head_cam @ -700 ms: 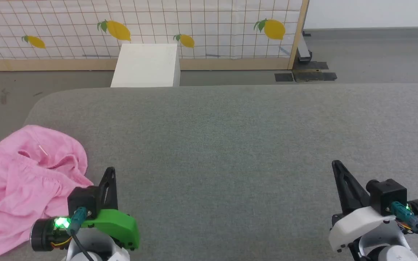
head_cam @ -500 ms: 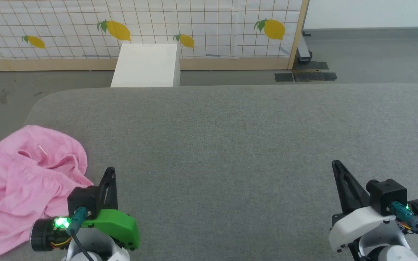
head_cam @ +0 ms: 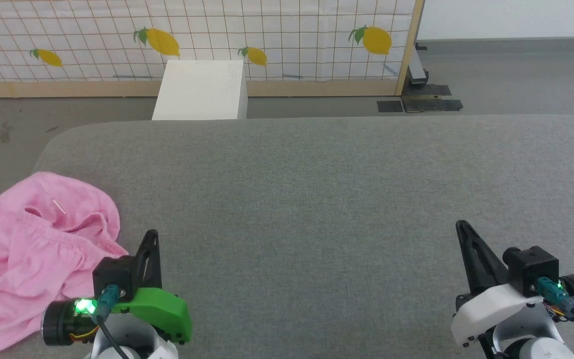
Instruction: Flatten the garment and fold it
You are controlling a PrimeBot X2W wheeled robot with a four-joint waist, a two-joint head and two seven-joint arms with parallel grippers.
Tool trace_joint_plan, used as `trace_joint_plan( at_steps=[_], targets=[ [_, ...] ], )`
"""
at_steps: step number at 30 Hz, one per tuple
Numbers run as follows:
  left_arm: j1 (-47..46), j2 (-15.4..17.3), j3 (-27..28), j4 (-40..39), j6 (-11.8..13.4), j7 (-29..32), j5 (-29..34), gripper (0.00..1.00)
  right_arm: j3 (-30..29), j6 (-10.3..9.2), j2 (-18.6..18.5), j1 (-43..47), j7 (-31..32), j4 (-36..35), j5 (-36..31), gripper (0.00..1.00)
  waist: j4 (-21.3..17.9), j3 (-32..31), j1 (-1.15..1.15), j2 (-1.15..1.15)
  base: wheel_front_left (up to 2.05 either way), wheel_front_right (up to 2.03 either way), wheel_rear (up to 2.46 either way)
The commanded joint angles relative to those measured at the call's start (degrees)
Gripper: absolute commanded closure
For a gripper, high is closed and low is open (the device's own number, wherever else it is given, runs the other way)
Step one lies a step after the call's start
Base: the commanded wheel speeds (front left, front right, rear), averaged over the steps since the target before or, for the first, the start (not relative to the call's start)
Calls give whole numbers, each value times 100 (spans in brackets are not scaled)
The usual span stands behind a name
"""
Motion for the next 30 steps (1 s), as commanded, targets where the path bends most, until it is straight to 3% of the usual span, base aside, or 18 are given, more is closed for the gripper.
trace_joint_plan(
  at_steps=[1,4,5,30],
  targets=[
    [-23,-25,18,-16,-6,7,73,100,7,-10,16,-108,-31,10,-38,100,0,0,0,38,0,0,0],
    [-23,-25,18,-16,-6,7,73,100,7,-10,16,-108,-31,10,-38,100,0,0,0,38,0,0,0],
    [0,1,-2,1,0,0,-4,0,-1,0,-1,2,0,0,2,0,0,0,0,0,0,0,0],
    [-127,-4,-177,232,-108,-280,-240,0,-62,-2,1,-37,-286,262,197,0,0,7,0,7,0,0,0]
  ],
)
